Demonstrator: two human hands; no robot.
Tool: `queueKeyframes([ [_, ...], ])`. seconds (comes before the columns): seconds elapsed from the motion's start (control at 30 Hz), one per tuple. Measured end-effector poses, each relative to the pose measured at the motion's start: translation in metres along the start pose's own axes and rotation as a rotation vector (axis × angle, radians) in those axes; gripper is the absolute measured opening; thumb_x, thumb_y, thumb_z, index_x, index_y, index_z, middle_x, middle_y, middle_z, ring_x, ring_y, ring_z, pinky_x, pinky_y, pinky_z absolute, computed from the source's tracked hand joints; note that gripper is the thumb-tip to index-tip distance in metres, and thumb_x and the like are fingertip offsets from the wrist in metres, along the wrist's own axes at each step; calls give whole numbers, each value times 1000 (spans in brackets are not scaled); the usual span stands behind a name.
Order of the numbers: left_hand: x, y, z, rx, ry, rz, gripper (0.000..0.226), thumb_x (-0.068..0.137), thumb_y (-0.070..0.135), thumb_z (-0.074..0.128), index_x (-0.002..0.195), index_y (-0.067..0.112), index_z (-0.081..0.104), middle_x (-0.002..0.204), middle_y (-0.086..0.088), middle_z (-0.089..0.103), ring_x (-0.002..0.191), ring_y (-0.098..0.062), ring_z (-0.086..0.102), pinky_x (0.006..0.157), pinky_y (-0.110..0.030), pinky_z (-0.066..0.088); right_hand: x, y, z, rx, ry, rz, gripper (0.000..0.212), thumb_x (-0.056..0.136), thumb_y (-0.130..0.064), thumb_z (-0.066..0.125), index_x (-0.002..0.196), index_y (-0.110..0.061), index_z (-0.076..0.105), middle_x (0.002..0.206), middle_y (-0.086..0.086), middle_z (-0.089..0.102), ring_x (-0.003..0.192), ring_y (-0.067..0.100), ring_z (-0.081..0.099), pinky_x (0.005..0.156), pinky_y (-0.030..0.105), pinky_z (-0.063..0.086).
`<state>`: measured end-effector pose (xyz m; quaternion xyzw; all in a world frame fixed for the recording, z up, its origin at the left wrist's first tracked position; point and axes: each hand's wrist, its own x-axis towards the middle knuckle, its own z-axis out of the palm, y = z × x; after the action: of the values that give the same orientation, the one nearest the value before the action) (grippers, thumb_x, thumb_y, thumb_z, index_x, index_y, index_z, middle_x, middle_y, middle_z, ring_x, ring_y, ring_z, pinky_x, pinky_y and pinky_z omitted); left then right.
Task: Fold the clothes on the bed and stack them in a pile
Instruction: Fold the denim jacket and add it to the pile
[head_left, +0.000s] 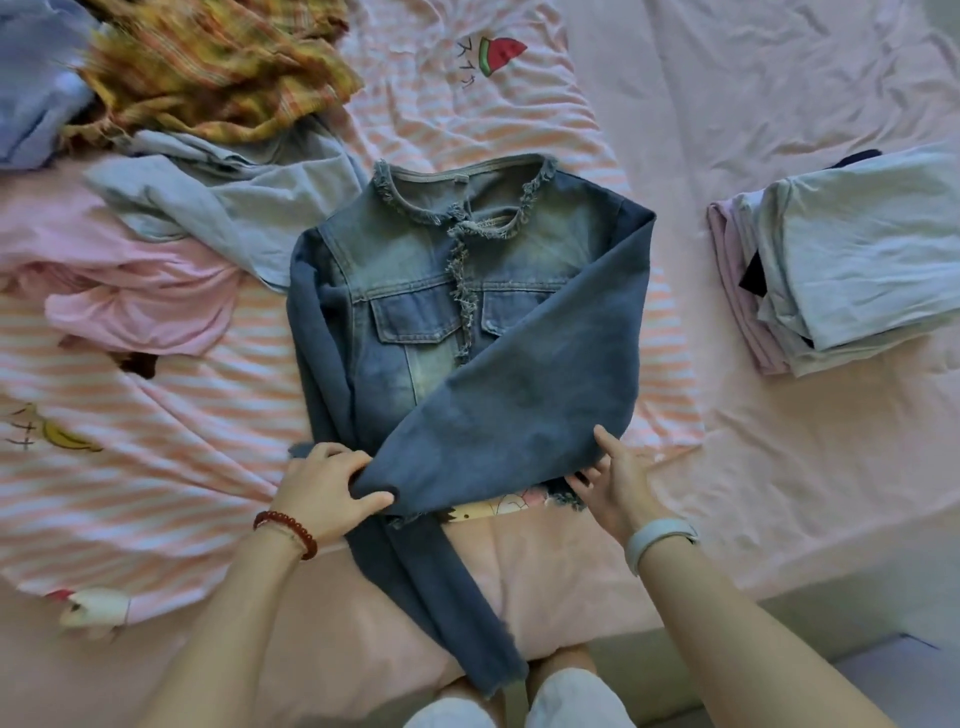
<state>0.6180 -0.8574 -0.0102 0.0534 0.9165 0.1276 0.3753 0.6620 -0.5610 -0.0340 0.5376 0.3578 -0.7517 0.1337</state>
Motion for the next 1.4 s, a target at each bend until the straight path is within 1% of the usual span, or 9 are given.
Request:
queueKeyframes([
  [0.13,-12,-18,2,-362,152,12,20,89,35,54,72,31,45,68,8,56,70,-19,56,56,-29,36,-2,12,0,-41,15,-89,22,94,-10,48,114,-13,56,103,6,66,89,21,64,72,31,54],
  [0.3,-7,-44,28,-285,92,-271,15,89,36,54,87,23,47,83,1,59,82,-24,56,69,-32,41,-5,21,-4,-387,225,-267,6,91,-7,50,93,-13,49,77,3,55,69,19,58,55,24,51],
  [0.4,-4,-49,46,-648,241,-438,13,91,32,52,88,20,54,83,0,62,85,-25,59,75,-33,46,-8,41,-5,-588,257,-218,24,91,-12,51,113,-10,40,82,7,58,73,22,58,66,30,46],
  [0.53,6,-46,51,-934,218,-525,22,86,35,62,86,13,60,87,-13,66,86,-32,62,81,-43,51,-31,77,9,-946,316,-392,16,88,-15,53,98,-14,41,82,1,54,86,28,56,71,34,40],
  [0.73,7,-44,48,-707,197,-401,37,91,23,52,60,12,37,55,-1,38,60,-23,40,52,-31,27,-51,105,63,-1643,-344,-1026,42,83,-10,57,125,-10,54,129,15,50,122,34,45,96,44,41],
  [0.87,-19,-60,39,-777,328,-389,37,95,19,47,62,15,32,58,1,33,59,-18,33,53,-32,25,-30,103,95,-1987,-501,-783,59,95,-26,39,148,-31,14,157,7,0,143,32,-3,112,52,15],
  [0.97,-35,-95,17,-855,531,-460,23,95,21,47,74,11,49,68,-1,48,70,-21,43,59,-32,31,-16,101,104,-2161,-484,-642,58,96,-27,35,148,-34,9,157,2,-9,143,31,-8,111,54,15],
  [1.17,-33,-128,3,-1032,265,-457,19,91,30,57,93,11,58,87,1,62,80,-14,58,73,-26,44,-33,124,120,-1880,-348,-865,39,95,-19,39,133,-16,46,132,7,47,122,27,42,97,36,36],
  [1.4,-56,-134,45,-986,321,-467,14,92,22,56,87,9,57,86,-8,61,81,-22,56,69,-34,44,-56,170,174,-1135,-526,-271,40,93,-20,51,132,-16,42,124,1,57,113,15,54,96,26,41],
])
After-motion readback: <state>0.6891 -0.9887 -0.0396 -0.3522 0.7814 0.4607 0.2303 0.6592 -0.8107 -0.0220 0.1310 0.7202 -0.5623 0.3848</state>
